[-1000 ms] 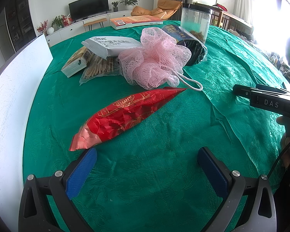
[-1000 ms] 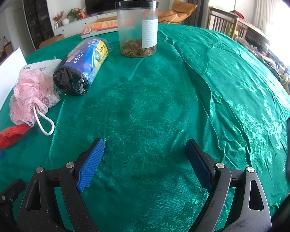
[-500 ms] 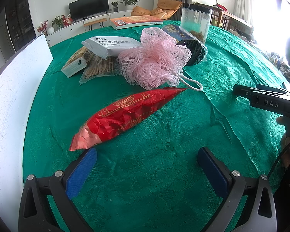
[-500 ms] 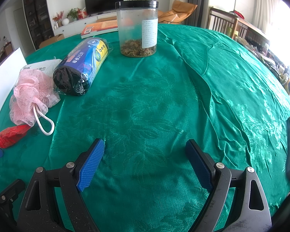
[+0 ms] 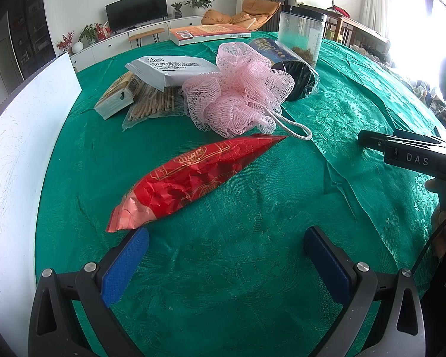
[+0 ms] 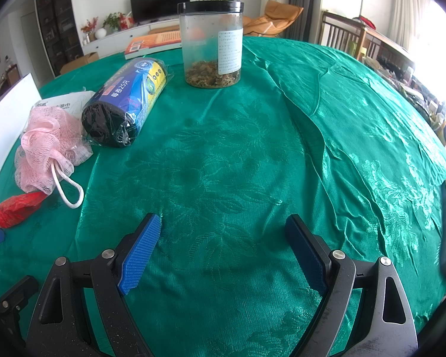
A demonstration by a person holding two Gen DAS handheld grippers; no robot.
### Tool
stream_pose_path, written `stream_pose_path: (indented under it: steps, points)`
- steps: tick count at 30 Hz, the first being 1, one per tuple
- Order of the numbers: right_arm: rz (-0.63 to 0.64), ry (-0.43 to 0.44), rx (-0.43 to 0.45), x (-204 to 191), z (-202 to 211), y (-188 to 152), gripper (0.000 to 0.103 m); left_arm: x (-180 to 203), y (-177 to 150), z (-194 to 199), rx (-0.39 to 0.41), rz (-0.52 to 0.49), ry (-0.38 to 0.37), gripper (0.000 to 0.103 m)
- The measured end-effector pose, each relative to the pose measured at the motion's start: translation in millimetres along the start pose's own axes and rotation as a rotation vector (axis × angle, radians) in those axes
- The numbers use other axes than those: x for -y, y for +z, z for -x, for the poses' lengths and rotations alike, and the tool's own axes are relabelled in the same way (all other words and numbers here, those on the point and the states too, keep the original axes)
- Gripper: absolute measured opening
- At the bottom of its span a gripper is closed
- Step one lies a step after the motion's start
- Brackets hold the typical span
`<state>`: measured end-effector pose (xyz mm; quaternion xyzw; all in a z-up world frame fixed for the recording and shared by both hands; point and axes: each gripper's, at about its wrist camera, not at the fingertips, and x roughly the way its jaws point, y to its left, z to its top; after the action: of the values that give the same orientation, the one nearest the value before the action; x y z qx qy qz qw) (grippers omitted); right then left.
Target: Organize soft objects
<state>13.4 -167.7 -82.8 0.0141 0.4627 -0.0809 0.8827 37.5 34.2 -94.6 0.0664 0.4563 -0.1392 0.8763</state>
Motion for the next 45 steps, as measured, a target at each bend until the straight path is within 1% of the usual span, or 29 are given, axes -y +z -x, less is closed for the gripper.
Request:
stream_pose_path:
  steps: [14, 21, 24, 29, 33, 36, 40, 41, 43, 45]
  points:
    - [0.0, 0.0, 0.0, 0, 0, 0, 0.088, 0, 3, 0, -0.009, -0.006, -0.003, 0.103]
    - [0.0, 0.0, 0.0, 0, 0, 0, 0.088, 0, 6, 1, -0.065, -0.015, -0.01, 0.103]
    - [0.0, 0.0, 0.0, 0, 0, 0, 0.088, -1, 4, 6, -0.075, -0.015, -0.03, 0.103]
    - [0.0, 0.0, 0.0, 0, 1, 0, 0.088, -5, 6, 26, -0.046, -0.012, -0.06, 0.103]
    - [0.0, 0.0, 0.0, 0, 0, 0, 0.088, -12, 15, 45, -0.02, -0.012, -0.071, 0.103]
    - [0.0, 0.0, 0.001, 0, 1, 0, 0.088, -25, 31, 65, 0.021, 0.013, -0.087, 0.103]
    - [0.0, 0.0, 0.0, 0, 1, 0, 0.088, -55, 61, 93, 0.096, 0.097, -0.112, 0.103]
    - [0.0, 0.0, 0.0, 0, 1, 0, 0.088, -62, 66, 96, 0.101, 0.119, -0.124, 0.103]
    - [0.0, 0.0, 0.001, 0, 1, 0, 0.088, -69, 73, 94, 0.087, 0.134, -0.137, 0.103]
    - [0.0, 0.0, 0.001, 0, 1, -1, 0.088, -64, 74, 86, 0.059, 0.103, -0.126, 0.103]
